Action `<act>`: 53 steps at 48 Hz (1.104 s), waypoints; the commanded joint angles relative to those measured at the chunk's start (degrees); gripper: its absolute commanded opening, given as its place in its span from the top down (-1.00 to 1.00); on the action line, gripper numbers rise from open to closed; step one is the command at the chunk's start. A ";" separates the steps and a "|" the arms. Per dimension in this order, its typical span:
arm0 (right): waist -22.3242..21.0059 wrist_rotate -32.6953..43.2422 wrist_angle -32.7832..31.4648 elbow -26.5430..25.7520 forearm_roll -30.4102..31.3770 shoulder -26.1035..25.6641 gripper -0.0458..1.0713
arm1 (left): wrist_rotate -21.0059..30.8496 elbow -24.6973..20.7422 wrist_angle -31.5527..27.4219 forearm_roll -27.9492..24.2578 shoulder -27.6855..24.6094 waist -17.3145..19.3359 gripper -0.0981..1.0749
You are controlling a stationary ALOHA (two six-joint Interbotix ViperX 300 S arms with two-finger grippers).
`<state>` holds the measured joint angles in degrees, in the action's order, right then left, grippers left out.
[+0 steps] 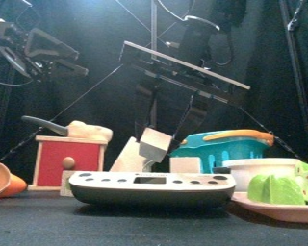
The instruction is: Place rice on stove
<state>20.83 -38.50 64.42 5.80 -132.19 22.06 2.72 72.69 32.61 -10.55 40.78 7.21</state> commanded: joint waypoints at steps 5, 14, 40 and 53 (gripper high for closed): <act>-0.18 -0.09 -0.97 -0.97 1.14 -1.32 -0.45 | 0.18 -1.05 0.26 -0.09 -0.09 0.09 -0.81; -0.26 -0.09 -1.05 -0.79 0.62 -0.97 -0.60 | 0.18 -1.05 0.26 -0.09 -0.09 0.09 -0.81; -0.18 -0.26 -1.05 -1.14 2.55 -0.97 -0.63 | 0.18 -1.05 -0.70 -0.09 -0.09 0.09 -0.81; 0.18 -0.35 -1.67 -0.53 3.25 -1.23 -0.63 | 0.18 -1.05 -1.05 0.00 -0.09 0.09 -0.81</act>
<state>20.83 -38.67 62.93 5.80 -129.55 22.59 2.72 72.77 31.38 -10.55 40.78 7.21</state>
